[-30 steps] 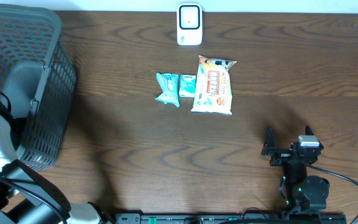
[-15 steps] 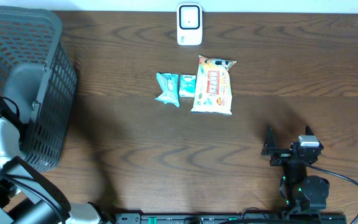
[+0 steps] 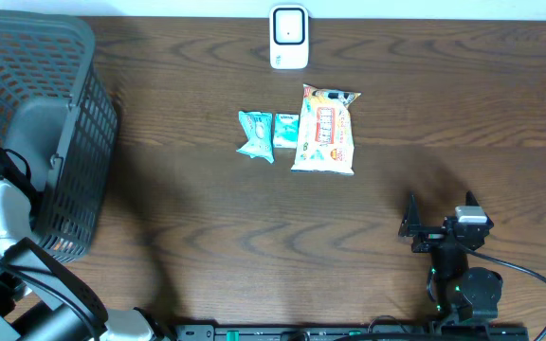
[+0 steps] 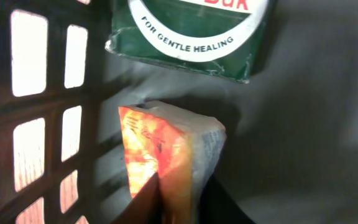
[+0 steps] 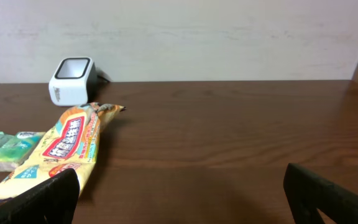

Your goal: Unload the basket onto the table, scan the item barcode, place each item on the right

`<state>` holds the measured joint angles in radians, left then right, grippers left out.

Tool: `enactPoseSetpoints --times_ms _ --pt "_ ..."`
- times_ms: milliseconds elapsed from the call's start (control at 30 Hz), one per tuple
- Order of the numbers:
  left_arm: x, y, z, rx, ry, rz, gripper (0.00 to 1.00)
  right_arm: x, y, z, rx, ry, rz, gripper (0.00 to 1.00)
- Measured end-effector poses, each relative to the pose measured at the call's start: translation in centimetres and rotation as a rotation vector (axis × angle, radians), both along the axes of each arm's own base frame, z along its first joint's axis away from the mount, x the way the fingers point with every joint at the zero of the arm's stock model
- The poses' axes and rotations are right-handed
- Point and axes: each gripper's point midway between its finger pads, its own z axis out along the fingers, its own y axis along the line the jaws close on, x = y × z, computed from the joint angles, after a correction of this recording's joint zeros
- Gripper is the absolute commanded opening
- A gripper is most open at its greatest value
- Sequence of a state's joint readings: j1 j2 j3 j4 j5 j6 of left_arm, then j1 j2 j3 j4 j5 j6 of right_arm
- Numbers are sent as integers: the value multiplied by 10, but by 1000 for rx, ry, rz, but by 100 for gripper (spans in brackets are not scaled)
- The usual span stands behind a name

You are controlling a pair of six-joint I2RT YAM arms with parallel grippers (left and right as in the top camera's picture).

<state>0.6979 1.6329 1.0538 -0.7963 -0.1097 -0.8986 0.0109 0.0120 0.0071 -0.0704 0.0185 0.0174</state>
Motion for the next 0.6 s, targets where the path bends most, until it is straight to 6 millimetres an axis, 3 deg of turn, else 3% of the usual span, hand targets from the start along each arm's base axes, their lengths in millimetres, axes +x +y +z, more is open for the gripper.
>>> enactPoseSetpoints --times_ms 133,267,400,600 --pt "7 -1 5 -16 -28 -12 8 0 0 0 0 0 0 99" --pt "26 1 30 -2 -137 -27 7 0 0 0 0 0 0 99" --pt "42 4 82 83 -307 -48 8 0 0 0 0 0 0 99" --pt "53 4 177 291 -596 -88 7 0 0 0 0 0 0 99"
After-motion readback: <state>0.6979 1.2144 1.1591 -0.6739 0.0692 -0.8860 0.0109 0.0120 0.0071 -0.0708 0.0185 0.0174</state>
